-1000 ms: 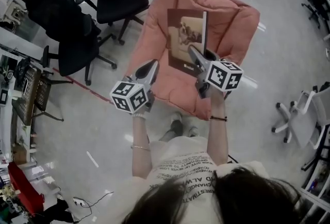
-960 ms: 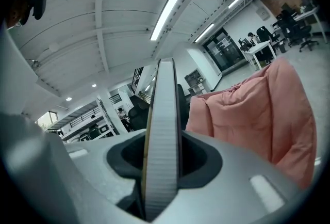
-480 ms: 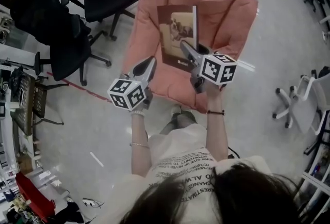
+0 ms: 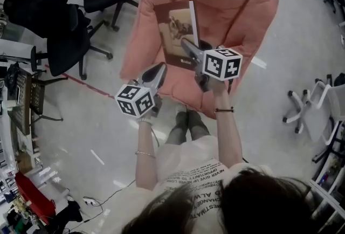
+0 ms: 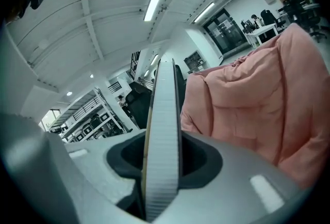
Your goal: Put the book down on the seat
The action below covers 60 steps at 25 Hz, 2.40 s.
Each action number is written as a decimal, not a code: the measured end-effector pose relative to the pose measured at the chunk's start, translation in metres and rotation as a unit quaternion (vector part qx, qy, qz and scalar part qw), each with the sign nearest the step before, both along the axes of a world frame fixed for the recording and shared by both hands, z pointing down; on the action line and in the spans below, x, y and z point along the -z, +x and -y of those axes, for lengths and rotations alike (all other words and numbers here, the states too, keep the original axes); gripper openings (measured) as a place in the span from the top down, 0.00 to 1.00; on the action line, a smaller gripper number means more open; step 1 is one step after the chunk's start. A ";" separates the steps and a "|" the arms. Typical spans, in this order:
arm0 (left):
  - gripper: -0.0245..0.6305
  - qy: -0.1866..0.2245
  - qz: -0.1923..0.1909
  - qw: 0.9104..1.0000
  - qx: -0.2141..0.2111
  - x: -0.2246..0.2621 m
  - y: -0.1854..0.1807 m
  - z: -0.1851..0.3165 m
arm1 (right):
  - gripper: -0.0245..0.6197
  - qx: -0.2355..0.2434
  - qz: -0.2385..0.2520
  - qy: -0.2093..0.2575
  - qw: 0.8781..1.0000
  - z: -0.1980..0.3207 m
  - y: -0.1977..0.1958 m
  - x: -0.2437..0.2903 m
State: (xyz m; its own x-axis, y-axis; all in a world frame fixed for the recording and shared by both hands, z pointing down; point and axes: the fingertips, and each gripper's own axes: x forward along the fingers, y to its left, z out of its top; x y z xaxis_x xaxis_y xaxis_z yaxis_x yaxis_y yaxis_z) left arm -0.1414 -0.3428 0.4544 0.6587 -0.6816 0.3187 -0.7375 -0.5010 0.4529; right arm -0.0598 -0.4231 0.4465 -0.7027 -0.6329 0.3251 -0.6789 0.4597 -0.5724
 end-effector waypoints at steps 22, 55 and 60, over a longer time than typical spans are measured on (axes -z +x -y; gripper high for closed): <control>0.96 -0.098 0.022 0.995 -0.001 -0.176 -0.015 0.027 | 0.74 0.035 -0.017 -0.127 0.991 0.025 -0.023 -0.219; 0.96 -0.170 -0.006 0.985 0.013 -0.280 -0.009 0.016 | 0.74 0.065 -0.106 -0.216 0.968 -0.008 -0.035 -0.358; 0.96 -0.176 -0.005 0.984 0.010 -0.288 -0.008 0.015 | 0.74 0.070 -0.107 -0.218 0.968 -0.005 -0.034 -0.362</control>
